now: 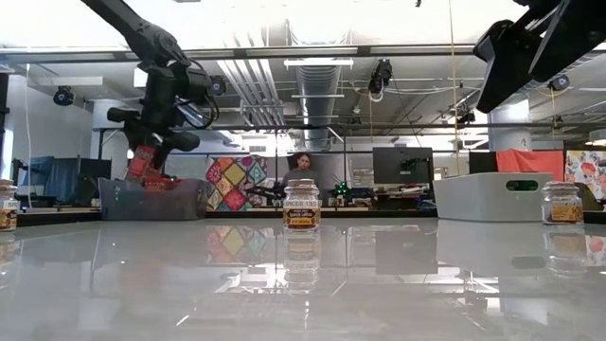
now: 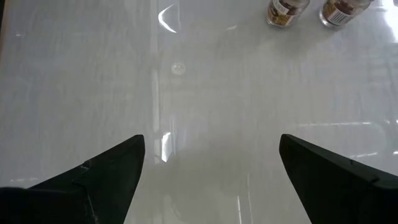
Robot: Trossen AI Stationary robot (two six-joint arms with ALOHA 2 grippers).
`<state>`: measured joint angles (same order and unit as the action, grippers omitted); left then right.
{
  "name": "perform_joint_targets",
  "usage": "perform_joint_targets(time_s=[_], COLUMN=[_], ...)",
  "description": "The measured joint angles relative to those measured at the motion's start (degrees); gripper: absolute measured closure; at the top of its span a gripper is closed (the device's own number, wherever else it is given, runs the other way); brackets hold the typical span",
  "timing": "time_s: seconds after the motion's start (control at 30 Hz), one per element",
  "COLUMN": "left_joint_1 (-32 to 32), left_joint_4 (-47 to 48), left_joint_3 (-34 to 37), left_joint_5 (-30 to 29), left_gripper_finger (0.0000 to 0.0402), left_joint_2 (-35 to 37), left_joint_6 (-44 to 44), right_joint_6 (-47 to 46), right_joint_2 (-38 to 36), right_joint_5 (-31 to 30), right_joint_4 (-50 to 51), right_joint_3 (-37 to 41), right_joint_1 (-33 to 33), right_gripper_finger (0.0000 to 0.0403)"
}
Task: Sort spices by type
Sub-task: Put the red seasoning can into the black bin
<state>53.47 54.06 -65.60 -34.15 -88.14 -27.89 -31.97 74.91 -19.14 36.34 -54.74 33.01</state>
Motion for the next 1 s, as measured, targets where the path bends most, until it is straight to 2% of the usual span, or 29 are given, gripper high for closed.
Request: perform_joint_targets(time_s=[0.7, 1.0], left_joint_1=[0.9, 0.9], left_joint_4=[1.6, 0.5], left_joint_3=[0.1, 0.9], left_joint_5=[2.2, 0.3], left_gripper_finger=[0.0203, 0.0203], left_joint_2=[0.0, 0.0], left_joint_6=[-2.3, -3.6], right_joint_6=[0.0, -0.2], right_joint_2=[-0.2, -0.6], right_joint_5=[-0.4, -0.4], right_joint_4=[-0.1, -0.2], right_joint_3=[0.2, 0.4], right_joint_1=[0.0, 0.0], right_gripper_finger=[0.0039, 0.0039])
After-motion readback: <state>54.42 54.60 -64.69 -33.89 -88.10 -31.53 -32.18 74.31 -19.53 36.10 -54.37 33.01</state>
